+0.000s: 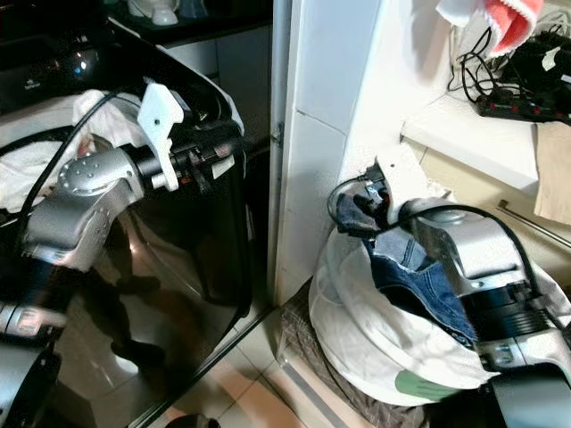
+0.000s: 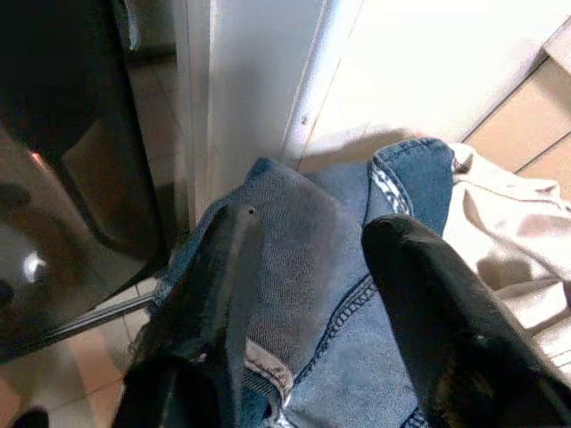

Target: Clothes washing

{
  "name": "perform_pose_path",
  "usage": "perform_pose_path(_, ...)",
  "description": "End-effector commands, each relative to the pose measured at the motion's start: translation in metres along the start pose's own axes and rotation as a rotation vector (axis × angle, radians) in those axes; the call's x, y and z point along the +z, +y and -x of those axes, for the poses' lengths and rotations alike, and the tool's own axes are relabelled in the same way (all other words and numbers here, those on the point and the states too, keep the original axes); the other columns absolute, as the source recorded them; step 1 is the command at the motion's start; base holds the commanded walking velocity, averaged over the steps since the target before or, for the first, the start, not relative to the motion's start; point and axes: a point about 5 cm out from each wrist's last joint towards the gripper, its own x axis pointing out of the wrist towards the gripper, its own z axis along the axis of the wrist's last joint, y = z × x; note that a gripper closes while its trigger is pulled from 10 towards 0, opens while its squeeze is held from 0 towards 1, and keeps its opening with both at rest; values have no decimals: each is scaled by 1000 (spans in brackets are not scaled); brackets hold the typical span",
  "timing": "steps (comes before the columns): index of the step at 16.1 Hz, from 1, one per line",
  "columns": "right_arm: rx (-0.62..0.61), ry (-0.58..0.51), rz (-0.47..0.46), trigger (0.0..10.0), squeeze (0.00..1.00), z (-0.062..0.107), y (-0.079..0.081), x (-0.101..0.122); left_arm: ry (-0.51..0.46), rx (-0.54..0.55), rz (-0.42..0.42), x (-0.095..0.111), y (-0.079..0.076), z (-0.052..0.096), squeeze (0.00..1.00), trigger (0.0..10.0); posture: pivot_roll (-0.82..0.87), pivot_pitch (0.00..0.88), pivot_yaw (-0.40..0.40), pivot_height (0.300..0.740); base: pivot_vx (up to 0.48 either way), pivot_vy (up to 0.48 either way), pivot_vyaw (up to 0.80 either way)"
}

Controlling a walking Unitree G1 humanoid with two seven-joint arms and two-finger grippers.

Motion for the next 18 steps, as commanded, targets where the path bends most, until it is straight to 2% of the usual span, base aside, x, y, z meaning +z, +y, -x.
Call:
perform_pose_path(1,23,-12,32,10000,1000,6,0,4,24,-2,14,0,-1,5,0,10000,-19,0,7,740,0,0,0)
perform_pose_path(3,88,11,87,10000,1000,16,4,0,68,-42,32,2,-10,15,0,10000,-15,0,11,740,0,0,0)
perform_pose_path(4,103,3,84,10000,1000,19,4,0,148,6,10,-4,-2,22,0,10000,-17,0,13,740,0,0,0)
perform_pose_path(6,114,-9,91,10000,1000,23,3,1,373,320,-185,-15,47,43,0,10000,-16,0,17,740,0,0,0)
perform_pose_path(7,131,-14,91,10000,1000,25,5,1,455,415,-194,-15,64,56,0,10000,-15,0,18,740,0,0,0)
perform_pose_path(8,140,-14,94,10000,1000,25,6,1,495,444,-201,-15,70,61,0,10000,-15,0,18,740,0,0,0)
perform_pose_path(9,172,-24,100,10000,1000,27,11,3,625,463,-208,-21,80,73,0,10000,-13,0,18,740,0,0,0)
perform_pose_path(10,181,-28,102,10000,1000,27,13,3,662,476,-207,-23,83,77,0,10000,-13,0,18,740,0,0,0)
perform_pose_path(11,218,-57,94,10000,1000,29,17,8,735,525,-229,-26,93,82,0,10000,-15,0,16,740,0,0,0)
perform_pose_path(13,238,-74,96,10000,1000,31,19,12,799,562,-252,-31,103,85,0,10000,-16,0,16,740,0,0,0)
perform_pose_path(14,243,-73,105,10000,1000,32,20,12,858,579,-300,-37,109,87,0,10000,-21,0,17,740,0,0,0)
perform_pose_path(15,247,-75,109,10000,1000,32,20,13,862,617,-345,-37,115,87,0,10000,-22,0,17,740,0,0,0)
perform_pose_path(16,248,-76,111,10000,1000,33,20,13,857,634,-380,-36,117,86,0,10000,-22,0,17,740,0,0,0)
perform_pose_path(17,249,-79,110,10000,1000,33,20,13,799,668,-413,-32,120,79,0,10000,-23,0,15,740,0,0,0)
perform_pose_path(18,249,-79,110,10000,1000,33,20,13,761,684,-412,-30,120,75,0,10000,-25,0,15,740,0,0,0)
